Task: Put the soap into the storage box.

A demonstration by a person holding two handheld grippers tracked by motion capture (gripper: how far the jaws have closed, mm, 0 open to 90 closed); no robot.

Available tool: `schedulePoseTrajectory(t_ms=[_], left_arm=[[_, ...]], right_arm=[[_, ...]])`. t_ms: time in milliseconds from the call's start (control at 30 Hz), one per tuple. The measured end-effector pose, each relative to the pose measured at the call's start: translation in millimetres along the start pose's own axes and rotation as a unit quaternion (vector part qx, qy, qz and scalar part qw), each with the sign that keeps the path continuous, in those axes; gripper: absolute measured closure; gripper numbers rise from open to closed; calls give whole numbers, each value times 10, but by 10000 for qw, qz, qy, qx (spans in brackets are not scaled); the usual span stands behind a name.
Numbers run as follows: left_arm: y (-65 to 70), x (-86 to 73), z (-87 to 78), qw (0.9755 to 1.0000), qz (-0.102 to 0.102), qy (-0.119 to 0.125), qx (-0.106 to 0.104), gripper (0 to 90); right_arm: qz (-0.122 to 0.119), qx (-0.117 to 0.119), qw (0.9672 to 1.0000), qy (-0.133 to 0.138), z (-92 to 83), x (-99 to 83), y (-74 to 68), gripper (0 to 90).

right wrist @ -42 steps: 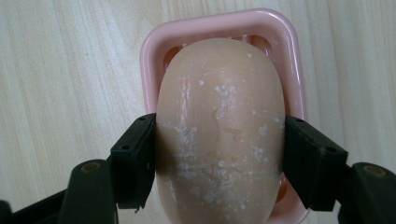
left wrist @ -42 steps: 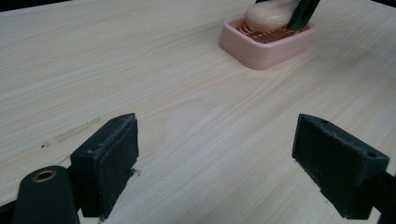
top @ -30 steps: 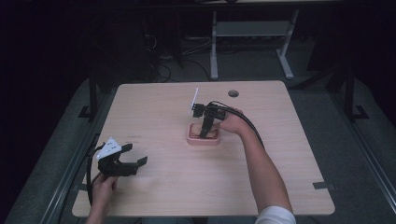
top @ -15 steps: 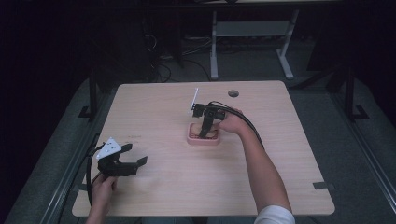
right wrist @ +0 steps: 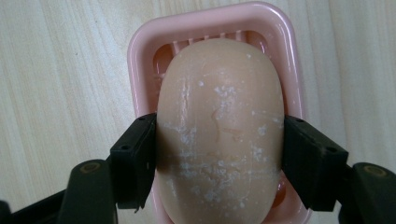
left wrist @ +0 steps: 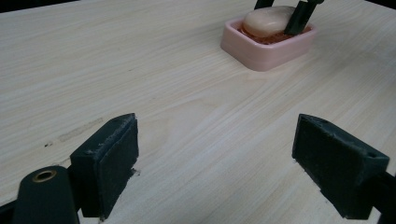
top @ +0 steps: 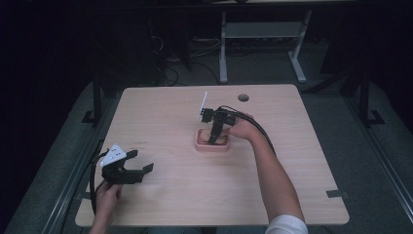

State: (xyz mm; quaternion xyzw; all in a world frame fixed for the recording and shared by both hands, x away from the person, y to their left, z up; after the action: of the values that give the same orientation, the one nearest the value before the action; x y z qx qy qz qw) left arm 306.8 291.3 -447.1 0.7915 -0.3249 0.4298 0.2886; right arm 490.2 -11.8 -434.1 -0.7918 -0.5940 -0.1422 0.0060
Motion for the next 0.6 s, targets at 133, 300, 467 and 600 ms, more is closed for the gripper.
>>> schedulePoseTrajectory(t_ms=[133,300,467,600], left_arm=[[-1,1,-1,10000,-3,4,2,143],[0,3,-2,10000,0,11,3,143],[4,4,4,10000,6,-3,-4,143],[5,4,8,10000,-5,-5,-3,143]], right_arm=[[4,-6,10000,-15,3,-2,0,315],[52,35,10000,67,-18,3,4,340],[112,29,9998,139,-66,-7,10,326],[158,17,9996,224,-115,-33,14,294]])
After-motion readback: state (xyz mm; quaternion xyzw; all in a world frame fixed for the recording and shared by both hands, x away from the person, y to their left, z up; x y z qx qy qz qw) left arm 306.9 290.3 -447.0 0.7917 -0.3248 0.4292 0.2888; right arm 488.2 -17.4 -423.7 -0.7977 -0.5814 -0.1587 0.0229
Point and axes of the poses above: each handheld gripper's, and its own axes: z roughly forward along the jaws, x roughly out of its top, y roughly to its right, the point moved 2 cm from there along z, roughly forward along the jaws, and after that the axes turned 13 degrees about -x, right-handed, at the moved point
